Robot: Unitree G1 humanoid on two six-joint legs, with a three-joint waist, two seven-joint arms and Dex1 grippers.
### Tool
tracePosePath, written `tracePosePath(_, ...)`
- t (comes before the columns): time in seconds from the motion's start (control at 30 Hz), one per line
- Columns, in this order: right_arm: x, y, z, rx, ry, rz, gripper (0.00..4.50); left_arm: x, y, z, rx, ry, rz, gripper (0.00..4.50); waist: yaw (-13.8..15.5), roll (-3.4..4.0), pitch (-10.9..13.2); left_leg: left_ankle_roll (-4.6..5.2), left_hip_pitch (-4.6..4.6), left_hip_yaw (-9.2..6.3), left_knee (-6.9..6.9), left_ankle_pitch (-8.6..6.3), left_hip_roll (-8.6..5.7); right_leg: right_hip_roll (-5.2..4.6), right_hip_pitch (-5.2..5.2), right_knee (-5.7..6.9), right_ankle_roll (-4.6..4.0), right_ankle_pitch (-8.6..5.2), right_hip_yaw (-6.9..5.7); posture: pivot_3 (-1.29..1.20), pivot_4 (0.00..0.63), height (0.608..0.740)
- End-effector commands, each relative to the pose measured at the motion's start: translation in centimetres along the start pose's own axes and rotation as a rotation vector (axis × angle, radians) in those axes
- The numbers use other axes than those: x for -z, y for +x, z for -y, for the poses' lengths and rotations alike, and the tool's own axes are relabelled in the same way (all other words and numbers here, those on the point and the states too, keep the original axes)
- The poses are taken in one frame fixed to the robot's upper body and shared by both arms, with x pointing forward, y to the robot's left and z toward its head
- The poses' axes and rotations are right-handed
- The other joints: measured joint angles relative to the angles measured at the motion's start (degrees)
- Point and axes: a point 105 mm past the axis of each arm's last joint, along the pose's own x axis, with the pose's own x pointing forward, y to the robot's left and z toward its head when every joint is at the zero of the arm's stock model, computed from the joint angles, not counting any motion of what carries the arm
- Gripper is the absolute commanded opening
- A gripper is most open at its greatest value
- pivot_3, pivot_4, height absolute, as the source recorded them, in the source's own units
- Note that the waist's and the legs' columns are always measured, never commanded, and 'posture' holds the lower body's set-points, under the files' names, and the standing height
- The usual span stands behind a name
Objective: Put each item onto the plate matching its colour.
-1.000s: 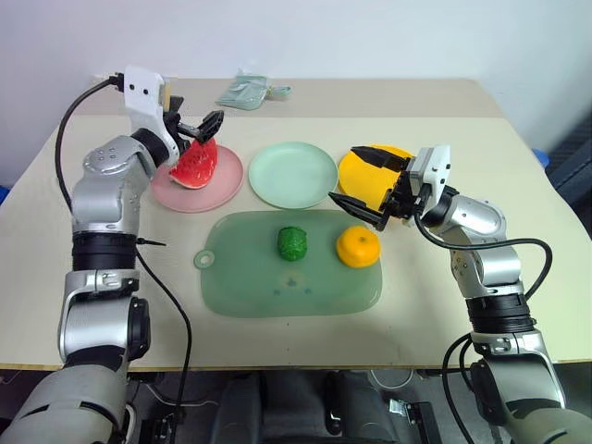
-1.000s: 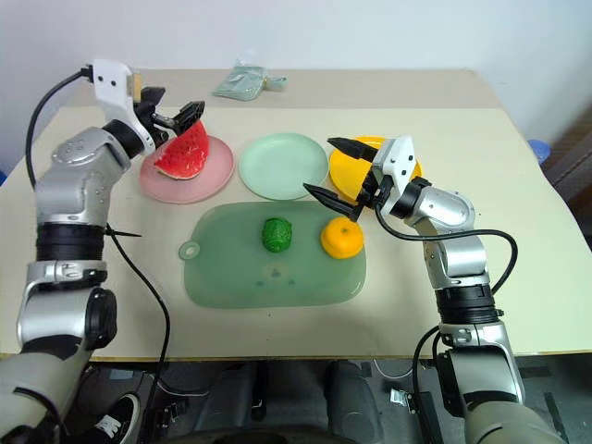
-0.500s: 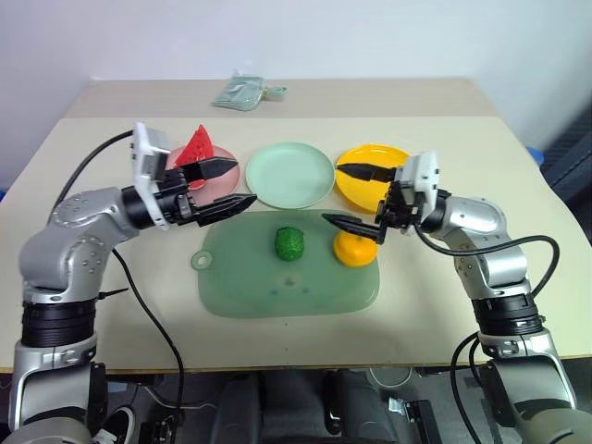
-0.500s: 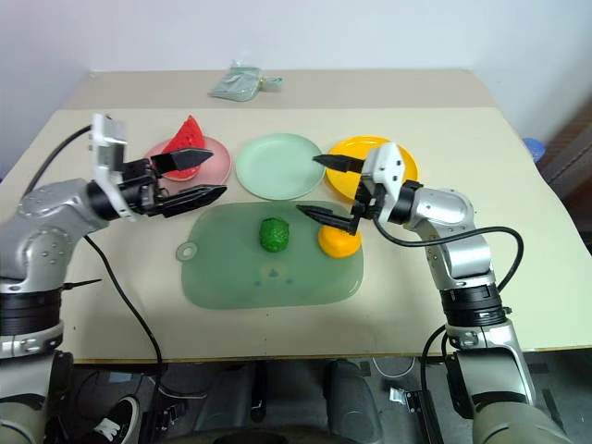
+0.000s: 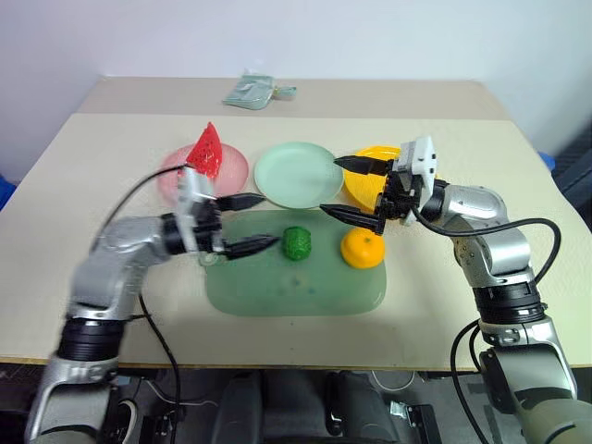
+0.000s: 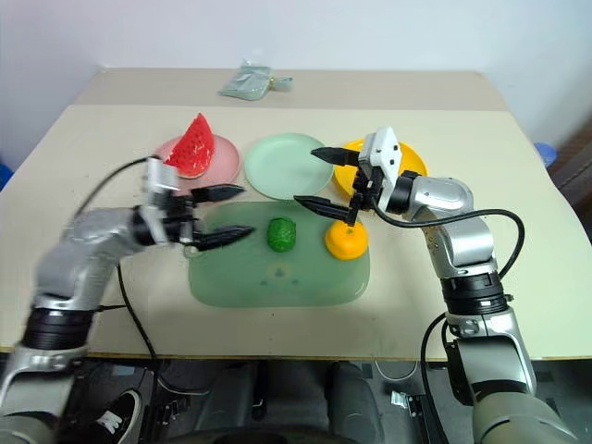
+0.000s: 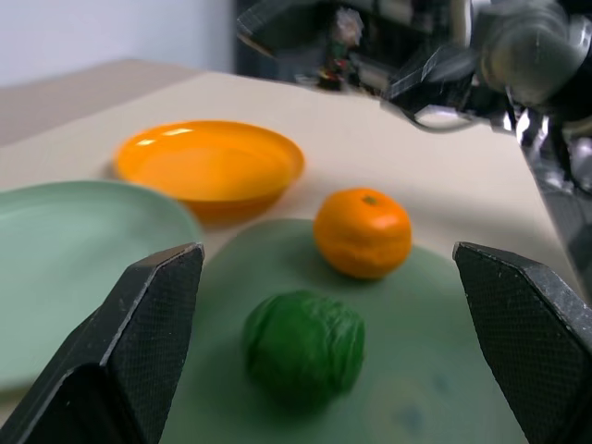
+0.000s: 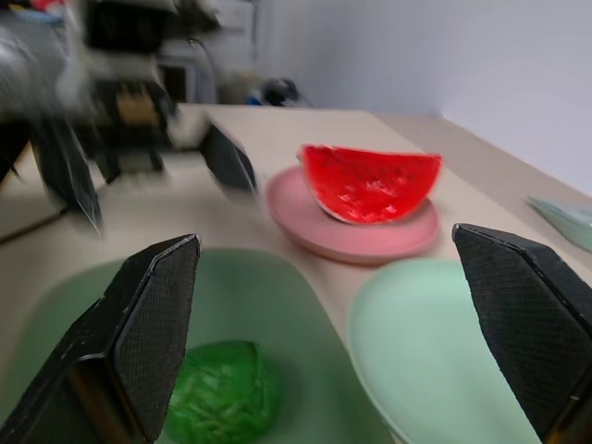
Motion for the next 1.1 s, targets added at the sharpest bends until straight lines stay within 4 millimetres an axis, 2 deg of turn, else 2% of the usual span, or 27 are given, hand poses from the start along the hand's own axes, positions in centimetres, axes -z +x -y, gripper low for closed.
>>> tracePosePath(0.03,-0.3,-1.6,-1.0,-0.057,-0.007,-0.001,4.5,-0.3,1.3,-0.4,-0.023,0.104,-0.02,4.44,-0.2,0.02,0.0,0.0,0.0,-0.01,0.0,0.0,0.01,0.02,-0.01,0.0,0.0,0.0,-0.01,0.0,0.15,0.74)
tracePosePath(0.1,-0.8,-1.9,-0.9,-0.054,0.001,0.01,4.5,-0.1,1.8,-1.0,-0.039,0.116,-0.03,4.44,-0.6,0.03,0.0,0.01,0.06,0.0,-0.01,0.0,0.02,0.03,-0.02,0.04,0.0,0.0,0.0,0.0,0.15,0.74)
tracePosePath(0.2,-0.6,-2.8,-1.4,-0.084,0.014,-0.032,4.5,-0.2,2.7,-0.8,-0.004,0.118,-0.033,4.44,-0.8,0.04,0.0,0.01,0.1,-0.02,-0.02,0.0,0.04,0.07,-0.03,0.11,-0.02,-0.01,0.01,0.0,0.15,0.74)
tracePosePath(0.37,-0.1,-4.5,-1.1,-0.071,-0.01,-0.107,4.5,1.1,4.0,-0.7,0.028,0.146,-0.093,4.44,-0.1,0.04,0.0,0.01,0.09,-0.01,0.0,0.0,0.02,0.04,0.01,0.03,0.0,-0.01,0.01,0.0,0.15,0.74)
tracePosePath(0.5,-0.1,-4.6,-1.1,-0.061,-0.01,-0.104,4.5,1.7,4.5,-0.4,0.049,0.117,-0.093,4.44,-0.2,0.04,0.0,0.01,0.09,-0.02,0.0,0.0,0.02,0.04,0.01,0.04,0.0,-0.01,0.01,0.0,0.15,0.74)
tracePosePath(0.6,-0.1,-4.5,-1.2,-0.054,-0.006,-0.095,4.5,3.1,4.7,0.1,0.073,0.11,-0.134,4.44,-0.2,0.04,0.0,0.01,0.09,-0.02,0.01,0.0,0.02,0.04,0.01,0.05,0.0,-0.01,0.01,0.0,0.15,0.74)
tracePosePath(0.7,-0.1,-4.4,-1.2,-0.046,-0.012,-0.093,4.5,4.4,4.8,0.1,0.074,0.094,-0.171,3.56,-0.2,0.04,0.0,0.01,0.09,-0.02,0.01,0.0,0.02,0.04,0.01,0.05,0.0,-0.01,0.01,0.0,0.15,0.74)
tracePosePath(0.9,0.1,-4.4,-1.0,-0.029,-0.032,-0.102,4.5,4.6,4.8,-0.5,0.029,0.106,-0.178,0.74,-0.1,0.04,0.0,0.01,0.11,-0.03,0.03,0.0,0.02,0.04,0.04,0.05,0.0,-0.01,0.0,0.0,0.15,0.74)
tracePosePath(1.1,0.2,-4.2,-0.7,-0.019,-0.041,-0.095,4.5,2.3,4.7,-1.6,-0.033,0.067,-0.087,0.74,-0.2,0.04,0.0,0.01,0.14,-0.04,0.04,0.0,0.02,0.04,0.08,0.05,0.0,-0.01,0.0,0.0,0.15,0.74)
